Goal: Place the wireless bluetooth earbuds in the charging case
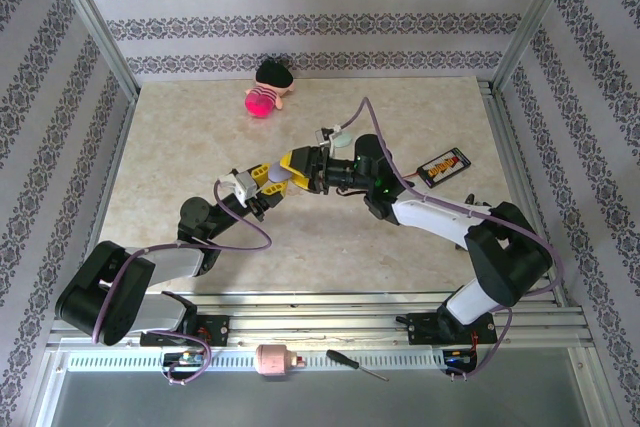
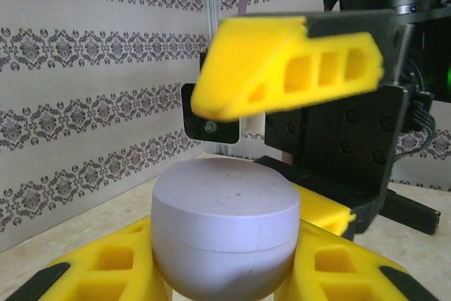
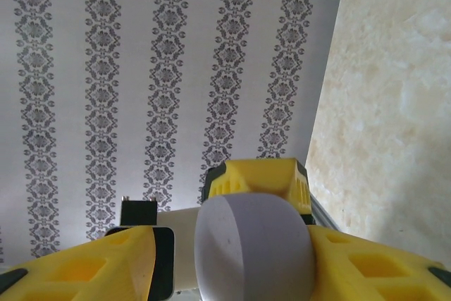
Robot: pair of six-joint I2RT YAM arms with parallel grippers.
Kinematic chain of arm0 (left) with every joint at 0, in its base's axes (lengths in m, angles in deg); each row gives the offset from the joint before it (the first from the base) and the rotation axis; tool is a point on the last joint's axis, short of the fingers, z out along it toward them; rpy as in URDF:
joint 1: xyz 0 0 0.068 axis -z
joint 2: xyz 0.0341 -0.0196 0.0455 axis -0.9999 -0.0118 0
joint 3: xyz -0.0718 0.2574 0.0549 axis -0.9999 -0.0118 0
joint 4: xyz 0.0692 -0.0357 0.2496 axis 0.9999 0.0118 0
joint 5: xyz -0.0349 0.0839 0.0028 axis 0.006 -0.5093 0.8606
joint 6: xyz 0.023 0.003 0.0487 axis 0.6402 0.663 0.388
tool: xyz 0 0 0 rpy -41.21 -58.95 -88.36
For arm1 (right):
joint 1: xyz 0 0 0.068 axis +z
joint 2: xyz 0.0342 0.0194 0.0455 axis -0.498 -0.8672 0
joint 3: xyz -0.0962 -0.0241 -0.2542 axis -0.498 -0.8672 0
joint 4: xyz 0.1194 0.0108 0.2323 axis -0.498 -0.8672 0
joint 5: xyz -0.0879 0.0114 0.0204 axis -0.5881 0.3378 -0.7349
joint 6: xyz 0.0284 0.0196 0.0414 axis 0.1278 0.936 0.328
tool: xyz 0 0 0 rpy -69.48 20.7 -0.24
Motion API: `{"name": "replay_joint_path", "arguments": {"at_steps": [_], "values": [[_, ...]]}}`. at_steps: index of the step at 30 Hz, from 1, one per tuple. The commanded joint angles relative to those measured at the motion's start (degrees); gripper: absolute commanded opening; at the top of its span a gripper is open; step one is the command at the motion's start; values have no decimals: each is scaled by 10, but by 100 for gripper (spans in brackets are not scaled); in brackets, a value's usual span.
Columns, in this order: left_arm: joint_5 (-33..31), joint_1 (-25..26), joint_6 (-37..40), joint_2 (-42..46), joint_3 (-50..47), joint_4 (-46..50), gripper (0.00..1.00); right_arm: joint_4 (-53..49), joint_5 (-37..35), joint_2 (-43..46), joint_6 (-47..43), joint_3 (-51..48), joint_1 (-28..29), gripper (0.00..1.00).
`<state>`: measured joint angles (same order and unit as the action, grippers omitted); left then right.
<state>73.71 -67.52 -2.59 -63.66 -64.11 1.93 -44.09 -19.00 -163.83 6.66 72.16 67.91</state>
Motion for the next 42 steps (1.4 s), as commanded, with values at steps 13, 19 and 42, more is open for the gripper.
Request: {"name": "replay_joint_path", "arguments": {"at_steps": [13, 19, 42], "values": [[13, 9, 14, 28, -15, -3, 63, -26, -33, 22, -63, -43, -27, 25], [33, 10, 77, 102, -23, 179, 93, -246, -139, 70, -229, -66, -56, 25], [54, 40, 141, 133, -16, 340, 99, -413, -254, 62, -303, -191, -14, 35]]}}
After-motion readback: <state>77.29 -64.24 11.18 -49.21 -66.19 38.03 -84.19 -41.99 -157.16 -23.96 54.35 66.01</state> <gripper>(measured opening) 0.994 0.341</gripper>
